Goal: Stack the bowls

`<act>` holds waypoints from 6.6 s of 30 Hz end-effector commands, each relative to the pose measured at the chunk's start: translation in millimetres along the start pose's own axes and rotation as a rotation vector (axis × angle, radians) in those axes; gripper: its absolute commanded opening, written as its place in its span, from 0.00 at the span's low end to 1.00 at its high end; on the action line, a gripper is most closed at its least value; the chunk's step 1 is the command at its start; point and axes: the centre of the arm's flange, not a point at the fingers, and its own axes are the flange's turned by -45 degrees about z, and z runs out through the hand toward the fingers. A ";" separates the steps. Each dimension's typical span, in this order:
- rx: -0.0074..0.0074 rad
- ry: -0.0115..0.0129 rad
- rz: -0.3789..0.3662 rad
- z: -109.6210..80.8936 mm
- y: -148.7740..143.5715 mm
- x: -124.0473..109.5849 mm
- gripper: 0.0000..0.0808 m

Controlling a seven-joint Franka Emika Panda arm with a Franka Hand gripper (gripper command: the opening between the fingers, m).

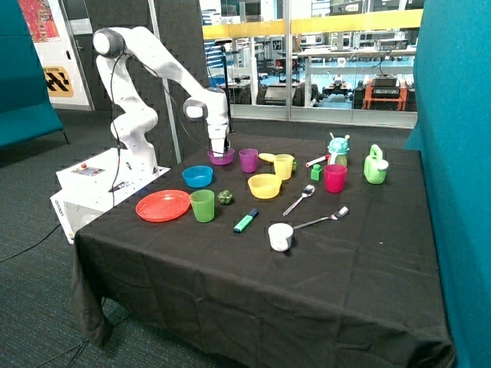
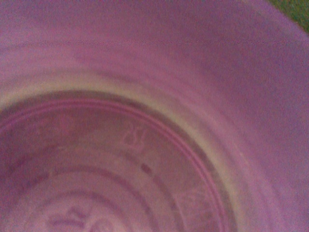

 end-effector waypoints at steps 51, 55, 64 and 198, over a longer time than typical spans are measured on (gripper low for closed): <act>-0.0010 -0.0048 0.123 -101.2 93.6 -16.4 0.00; -0.0011 -0.0048 0.149 -102.1 107.5 -30.4 0.00; -0.0012 -0.0048 0.194 -100.0 135.6 -52.9 0.00; -0.0013 -0.0048 0.241 -27.1 180.3 -99.8 0.71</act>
